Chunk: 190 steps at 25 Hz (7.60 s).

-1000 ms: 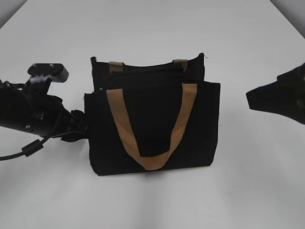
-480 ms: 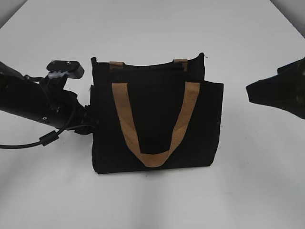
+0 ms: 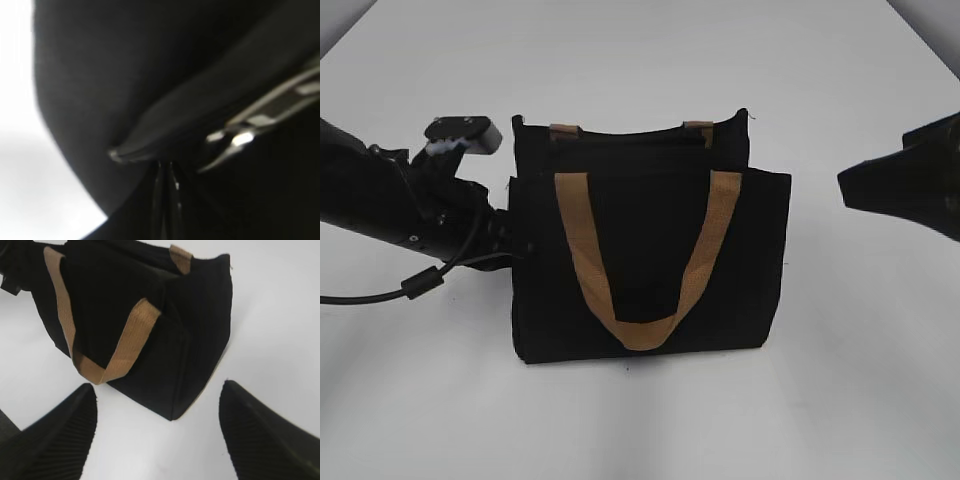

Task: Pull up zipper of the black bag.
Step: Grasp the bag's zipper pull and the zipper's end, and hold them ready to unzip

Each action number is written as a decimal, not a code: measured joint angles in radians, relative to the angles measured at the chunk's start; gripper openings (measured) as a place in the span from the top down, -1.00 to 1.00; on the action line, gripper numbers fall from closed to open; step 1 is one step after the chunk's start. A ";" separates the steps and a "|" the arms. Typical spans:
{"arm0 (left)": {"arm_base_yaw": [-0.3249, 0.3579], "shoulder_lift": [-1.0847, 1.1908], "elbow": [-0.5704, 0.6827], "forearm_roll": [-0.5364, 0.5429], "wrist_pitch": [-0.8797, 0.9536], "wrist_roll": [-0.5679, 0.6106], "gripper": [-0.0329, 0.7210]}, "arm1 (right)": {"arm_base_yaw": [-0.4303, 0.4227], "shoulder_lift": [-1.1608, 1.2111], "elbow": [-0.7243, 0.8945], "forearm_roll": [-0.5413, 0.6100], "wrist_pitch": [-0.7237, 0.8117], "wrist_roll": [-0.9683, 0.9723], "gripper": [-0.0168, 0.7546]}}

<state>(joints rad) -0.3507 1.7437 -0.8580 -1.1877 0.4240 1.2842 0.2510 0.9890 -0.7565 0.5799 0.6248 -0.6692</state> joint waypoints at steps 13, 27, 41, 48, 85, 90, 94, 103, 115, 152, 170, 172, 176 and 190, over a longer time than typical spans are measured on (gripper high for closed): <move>-0.001 -0.274 0.114 0.105 -0.007 -0.051 0.94 | 0.000 0.000 -0.144 0.052 0.002 -0.162 -0.19; 0.000 -0.217 0.243 -0.077 -0.211 -0.072 -0.02 | 0.000 0.004 -0.144 0.061 0.020 -0.166 -0.17; -0.038 -0.224 0.307 -0.140 -0.300 -0.069 0.00 | 0.000 0.030 -0.144 0.062 0.021 -0.184 -0.17; -0.163 -0.233 0.376 -0.173 -0.490 -0.114 0.05 | 0.000 0.030 -0.144 0.061 0.021 -0.185 -0.17; 0.339 0.036 0.268 -0.543 0.532 0.870 -0.05 | 0.000 0.030 -0.144 0.069 0.039 -0.186 -0.17; 0.294 0.051 0.198 -0.549 0.488 0.879 -0.05 | 0.000 0.030 -0.144 0.072 0.041 -0.186 -0.17; 0.226 0.067 0.190 -0.552 0.403 0.920 -0.06 | 0.000 0.030 -0.144 0.072 0.041 -0.186 -0.17; 0.158 0.132 0.089 -0.552 0.312 0.934 0.08 | 0.000 0.030 -0.144 0.072 0.042 -0.186 -0.17; 0.152 0.088 0.082 -0.549 0.218 0.834 0.94 | 0.000 0.030 -0.144 0.083 0.044 -0.218 -0.17; 0.151 0.095 0.188 -0.546 0.353 0.851 -0.34 | 0.258 0.382 -0.403 0.210 0.069 -0.567 -0.17; 0.239 -0.012 0.237 -0.547 0.380 0.857 0.94 | 0.259 0.396 -0.404 0.198 0.067 -0.555 -0.17; 0.259 -0.012 0.239 -0.547 0.421 0.842 0.94 | 0.259 0.406 -0.404 0.198 0.063 -0.555 -0.17; 0.266 -0.013 0.239 -0.547 0.442 0.834 0.94 | 0.259 0.412 -0.404 0.198 0.060 -0.555 -0.17; 0.207 0.045 0.202 -0.547 0.437 0.945 -0.16 | 0.259 0.412 -0.404 0.198 0.062 -0.554 -0.17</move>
<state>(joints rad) -0.1441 1.7883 -0.6557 -1.7343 0.8606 2.2288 0.5099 1.4011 -1.1608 0.7780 0.6865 -1.2235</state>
